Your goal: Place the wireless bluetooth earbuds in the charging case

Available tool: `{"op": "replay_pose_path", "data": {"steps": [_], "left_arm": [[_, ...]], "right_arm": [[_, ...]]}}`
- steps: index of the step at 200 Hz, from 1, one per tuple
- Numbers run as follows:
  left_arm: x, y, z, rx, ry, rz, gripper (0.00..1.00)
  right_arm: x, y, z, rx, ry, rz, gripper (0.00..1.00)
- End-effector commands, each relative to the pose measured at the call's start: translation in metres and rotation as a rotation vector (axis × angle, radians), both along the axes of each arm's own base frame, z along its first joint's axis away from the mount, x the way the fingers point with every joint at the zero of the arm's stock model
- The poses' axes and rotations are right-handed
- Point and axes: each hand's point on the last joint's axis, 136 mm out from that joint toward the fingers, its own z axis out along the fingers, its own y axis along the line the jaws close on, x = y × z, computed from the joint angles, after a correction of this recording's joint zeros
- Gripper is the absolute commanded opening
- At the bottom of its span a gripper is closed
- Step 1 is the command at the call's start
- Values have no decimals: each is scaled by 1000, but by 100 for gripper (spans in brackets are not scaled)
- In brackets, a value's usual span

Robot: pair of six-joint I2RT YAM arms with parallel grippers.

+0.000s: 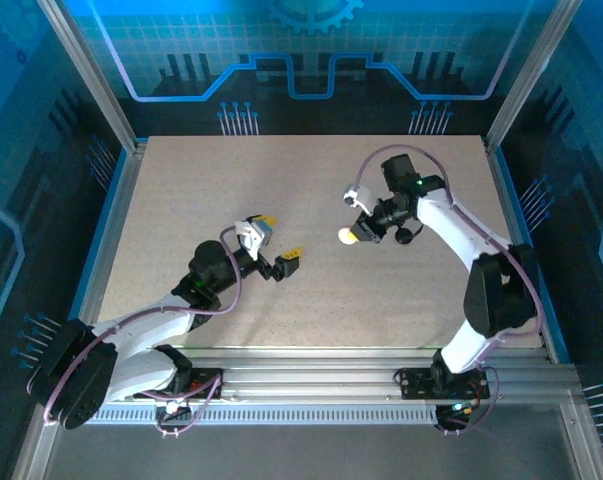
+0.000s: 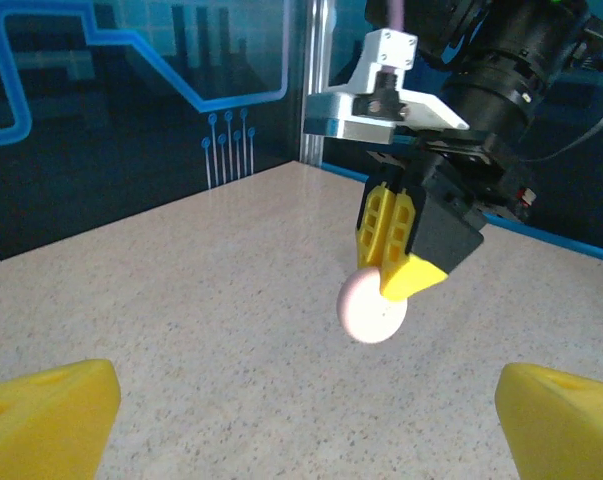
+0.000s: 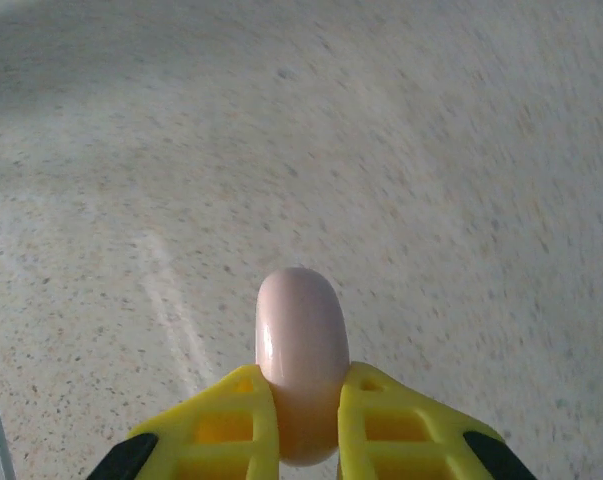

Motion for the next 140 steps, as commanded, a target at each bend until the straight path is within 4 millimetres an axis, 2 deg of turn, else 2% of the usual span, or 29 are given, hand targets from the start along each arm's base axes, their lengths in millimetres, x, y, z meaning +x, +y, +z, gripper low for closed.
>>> {"op": "replay_pose_path", "data": {"steps": [1,72,109,140], "left_arm": [[6,5,4,4,7,46,97],[9,8,-4,50,13,66,97],[10,8,-7,64,15,69,97],[13,7,-9,71,20,72,97]], "right_arm": [[3,-13,-10,22,179,-122,11],[40,-40,-54,5,407,-248,13],[46,-61,-79,-51,488,-303,13],[46,-71,-91,-63,518,-332,14]]}}
